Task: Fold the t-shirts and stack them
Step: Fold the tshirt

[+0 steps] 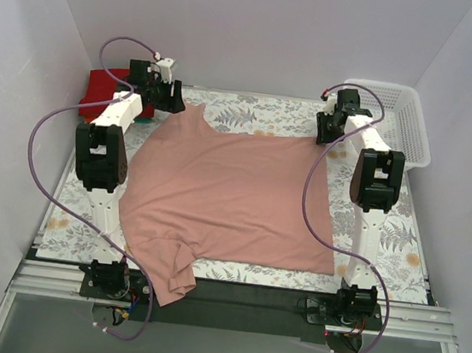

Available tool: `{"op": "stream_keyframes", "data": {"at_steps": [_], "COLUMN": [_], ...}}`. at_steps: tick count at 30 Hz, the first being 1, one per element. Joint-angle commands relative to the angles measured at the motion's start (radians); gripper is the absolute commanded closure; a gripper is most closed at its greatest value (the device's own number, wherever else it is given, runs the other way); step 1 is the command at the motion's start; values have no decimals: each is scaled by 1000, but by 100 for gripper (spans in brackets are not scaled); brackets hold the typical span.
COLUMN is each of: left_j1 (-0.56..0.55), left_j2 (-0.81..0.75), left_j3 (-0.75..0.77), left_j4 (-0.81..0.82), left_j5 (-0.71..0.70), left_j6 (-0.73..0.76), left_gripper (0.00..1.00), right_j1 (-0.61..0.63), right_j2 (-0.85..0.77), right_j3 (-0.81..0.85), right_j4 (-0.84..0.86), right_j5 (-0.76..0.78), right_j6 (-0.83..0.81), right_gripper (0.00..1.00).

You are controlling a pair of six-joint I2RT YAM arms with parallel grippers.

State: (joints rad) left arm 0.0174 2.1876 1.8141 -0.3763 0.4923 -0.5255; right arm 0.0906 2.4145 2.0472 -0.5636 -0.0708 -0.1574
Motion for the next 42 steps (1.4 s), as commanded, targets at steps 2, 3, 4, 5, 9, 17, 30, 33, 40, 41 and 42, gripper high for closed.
{"op": "stream_keyframes", "data": {"at_steps": [2, 3, 4, 5, 9, 17, 30, 33, 40, 41, 42], "left_j1": [-5, -4, -4, -4, -53, -94, -99, -99, -100, -100, -100], "left_j2": [84, 104, 145, 165, 250, 316, 350, 377, 423, 425, 426], "left_j3": [123, 172, 194, 221, 321, 332, 329, 332, 334, 327, 326], "left_j4": [17, 17, 17, 17, 23, 152, 267, 274, 263, 260, 260], "left_j5": [-61, -73, -90, -98, -152, -291, -389, -380, -379, -377, -377], "left_j6": [-47, -47, -47, -44, -5, 74, 59, 74, 94, 96, 94], "left_gripper": [42, 42, 42, 42, 44, 47, 52, 52, 54, 56, 58], "right_j1": [-25, -25, -26, -25, -26, -25, -25, -25, -25, -25, -25], "right_j2": [41, 43, 43, 41, 38, 14, -5, -6, -18, -22, -23], "right_j3": [28, 27, 25, 22, 15, -13, -21, -24, -33, -35, -38], "right_j4": [14, 16, 16, 16, 16, 16, 22, 21, 21, 21, 22], "right_j5": [-76, -84, -89, -89, -113, -119, -107, -104, -106, -106, -106], "right_j6": [50, 51, 52, 52, 45, 12, -13, -16, -30, -33, -36], "right_gripper": [67, 71, 79, 83, 99, 99, 99, 99, 99, 99, 99]}}
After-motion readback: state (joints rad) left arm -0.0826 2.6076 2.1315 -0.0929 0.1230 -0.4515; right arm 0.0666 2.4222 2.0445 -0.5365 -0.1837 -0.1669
